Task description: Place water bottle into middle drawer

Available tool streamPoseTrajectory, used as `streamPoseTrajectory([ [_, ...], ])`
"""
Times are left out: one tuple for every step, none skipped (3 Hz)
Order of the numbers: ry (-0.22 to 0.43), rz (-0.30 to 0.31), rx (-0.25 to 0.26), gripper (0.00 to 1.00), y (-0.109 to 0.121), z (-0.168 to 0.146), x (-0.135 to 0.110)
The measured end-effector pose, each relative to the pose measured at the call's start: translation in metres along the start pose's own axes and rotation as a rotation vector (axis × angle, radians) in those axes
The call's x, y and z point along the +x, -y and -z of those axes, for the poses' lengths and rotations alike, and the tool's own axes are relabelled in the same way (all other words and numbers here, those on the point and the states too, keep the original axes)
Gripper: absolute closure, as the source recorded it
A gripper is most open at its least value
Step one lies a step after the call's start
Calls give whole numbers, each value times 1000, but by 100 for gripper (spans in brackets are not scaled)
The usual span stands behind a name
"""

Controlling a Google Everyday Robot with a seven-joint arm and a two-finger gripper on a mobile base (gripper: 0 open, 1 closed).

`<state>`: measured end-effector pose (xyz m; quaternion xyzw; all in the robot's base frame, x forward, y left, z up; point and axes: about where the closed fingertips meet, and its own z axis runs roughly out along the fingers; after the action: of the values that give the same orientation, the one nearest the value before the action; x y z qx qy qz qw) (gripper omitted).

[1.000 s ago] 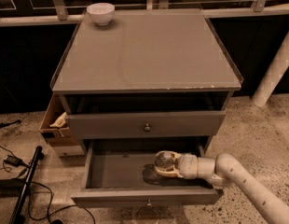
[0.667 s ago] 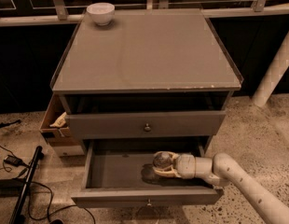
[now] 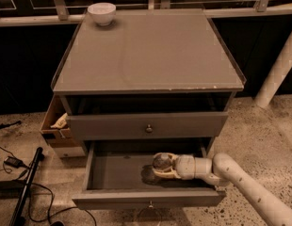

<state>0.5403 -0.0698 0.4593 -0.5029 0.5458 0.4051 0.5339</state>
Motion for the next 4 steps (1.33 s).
streamPoseTrajectory([
  [-17,11,-13,100,-1,-4,1],
  [-42,22,-27,100,-3,-9,4],
  [-61,25,-38,100,-5,-12,8],
  [-70,22,-42,100,-6,-13,10],
])
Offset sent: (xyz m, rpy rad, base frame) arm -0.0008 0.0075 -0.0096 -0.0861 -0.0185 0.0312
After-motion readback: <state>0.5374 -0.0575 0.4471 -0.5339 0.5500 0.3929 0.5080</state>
